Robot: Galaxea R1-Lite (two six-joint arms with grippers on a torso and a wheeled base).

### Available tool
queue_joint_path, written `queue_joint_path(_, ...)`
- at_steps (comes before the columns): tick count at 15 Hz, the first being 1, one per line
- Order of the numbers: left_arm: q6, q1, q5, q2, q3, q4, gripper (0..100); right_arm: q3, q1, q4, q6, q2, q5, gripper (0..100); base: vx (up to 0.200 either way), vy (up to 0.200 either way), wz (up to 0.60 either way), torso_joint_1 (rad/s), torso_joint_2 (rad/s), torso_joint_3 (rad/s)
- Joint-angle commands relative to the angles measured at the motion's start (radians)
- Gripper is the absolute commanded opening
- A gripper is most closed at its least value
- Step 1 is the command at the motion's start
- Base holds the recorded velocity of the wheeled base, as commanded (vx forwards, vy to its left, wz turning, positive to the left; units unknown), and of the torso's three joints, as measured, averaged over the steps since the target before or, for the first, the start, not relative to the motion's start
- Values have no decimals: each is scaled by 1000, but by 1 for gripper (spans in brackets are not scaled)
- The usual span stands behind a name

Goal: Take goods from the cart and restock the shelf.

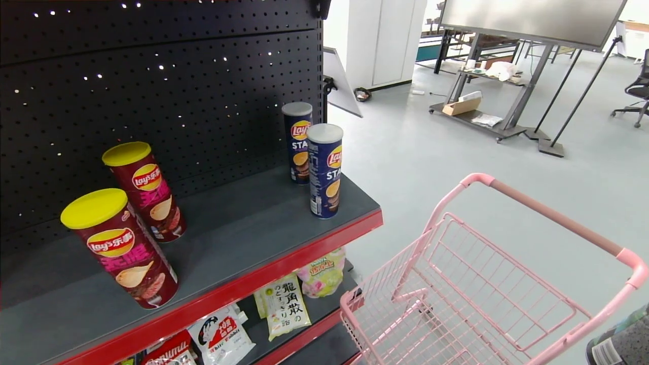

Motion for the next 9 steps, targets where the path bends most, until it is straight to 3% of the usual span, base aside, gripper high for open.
queue_joint_path(1, 0, 0, 1, -1, 0, -1, 100, 5, 1, 0, 0, 6, 0, 0, 0, 0, 600, -7, 2, -2)
queue_joint_path(9, 0, 0, 1, -1, -1, -1, 100, 47, 1, -2, 0, -32, 0, 0, 0, 0, 600, 4, 2, 2)
